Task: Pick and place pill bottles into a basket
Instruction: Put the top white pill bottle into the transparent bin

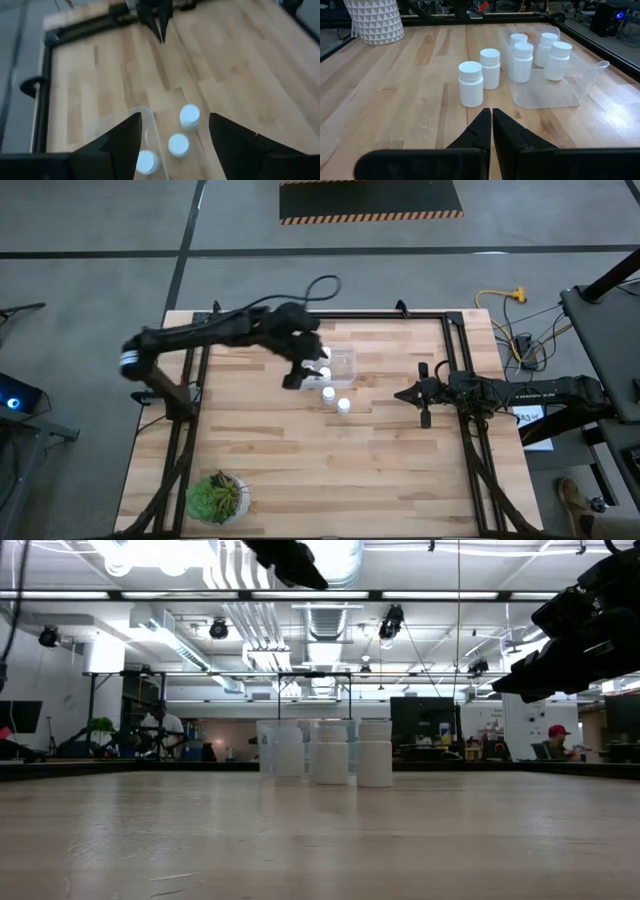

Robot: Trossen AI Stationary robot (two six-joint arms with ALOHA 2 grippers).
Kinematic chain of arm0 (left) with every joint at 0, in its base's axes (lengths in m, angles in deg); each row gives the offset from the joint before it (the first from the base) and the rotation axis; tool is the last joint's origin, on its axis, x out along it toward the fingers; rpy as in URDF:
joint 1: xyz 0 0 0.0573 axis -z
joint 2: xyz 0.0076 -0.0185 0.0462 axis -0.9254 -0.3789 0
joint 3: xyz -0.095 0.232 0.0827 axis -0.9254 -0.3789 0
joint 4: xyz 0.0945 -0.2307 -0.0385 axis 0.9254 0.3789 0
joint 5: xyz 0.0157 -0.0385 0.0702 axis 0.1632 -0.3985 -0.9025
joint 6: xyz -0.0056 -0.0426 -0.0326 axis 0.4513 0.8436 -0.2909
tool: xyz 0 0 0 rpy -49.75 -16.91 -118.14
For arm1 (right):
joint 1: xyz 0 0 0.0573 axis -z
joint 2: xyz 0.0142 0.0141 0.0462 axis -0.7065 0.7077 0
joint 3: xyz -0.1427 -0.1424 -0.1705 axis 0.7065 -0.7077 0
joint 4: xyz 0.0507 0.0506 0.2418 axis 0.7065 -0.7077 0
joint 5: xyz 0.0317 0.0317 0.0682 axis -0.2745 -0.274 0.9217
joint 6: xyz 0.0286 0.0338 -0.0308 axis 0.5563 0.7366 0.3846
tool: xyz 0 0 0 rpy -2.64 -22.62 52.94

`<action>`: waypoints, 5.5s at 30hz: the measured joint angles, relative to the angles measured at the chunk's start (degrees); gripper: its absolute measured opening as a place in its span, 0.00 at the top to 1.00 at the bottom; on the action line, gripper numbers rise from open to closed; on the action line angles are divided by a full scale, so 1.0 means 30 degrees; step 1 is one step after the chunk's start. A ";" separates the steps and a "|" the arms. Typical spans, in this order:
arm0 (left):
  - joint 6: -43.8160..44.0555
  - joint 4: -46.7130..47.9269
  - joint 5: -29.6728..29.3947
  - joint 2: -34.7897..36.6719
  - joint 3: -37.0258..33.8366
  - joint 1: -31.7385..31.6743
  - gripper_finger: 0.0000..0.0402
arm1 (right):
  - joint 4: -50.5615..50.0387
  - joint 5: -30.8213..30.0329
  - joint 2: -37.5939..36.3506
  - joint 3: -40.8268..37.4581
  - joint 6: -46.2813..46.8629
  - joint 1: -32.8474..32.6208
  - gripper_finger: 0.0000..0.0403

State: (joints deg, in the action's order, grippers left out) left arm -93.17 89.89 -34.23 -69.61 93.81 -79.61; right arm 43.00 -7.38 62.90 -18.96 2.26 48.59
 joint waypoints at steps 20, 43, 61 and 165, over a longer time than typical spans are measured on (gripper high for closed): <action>0.4331 -1.5339 -0.0080 1.4942 -2.0789 0.0336 0.87 | 0.0034 -0.0022 0.0000 0.0000 0.0508 0.0000 0.98; 0.6029 -2.0512 -0.3628 1.9616 -2.7423 0.0417 1.00 | 0.0055 -0.0552 0.0000 0.0000 0.0462 0.0007 0.98; 0.7486 -1.7433 -0.5630 2.0874 -2.7837 0.3226 1.00 | 0.0048 -0.1065 0.0000 0.0000 0.0614 0.0007 0.98; 0.8230 -1.8141 -1.1175 1.9547 -2.9287 0.3520 1.00 | -1.0044 -0.1606 0.7879 1.3161 0.2246 0.0007 0.54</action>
State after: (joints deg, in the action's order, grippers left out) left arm -68.48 35.47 -67.75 -10.97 5.95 -69.05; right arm 12.87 -12.20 86.54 20.52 9.00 48.61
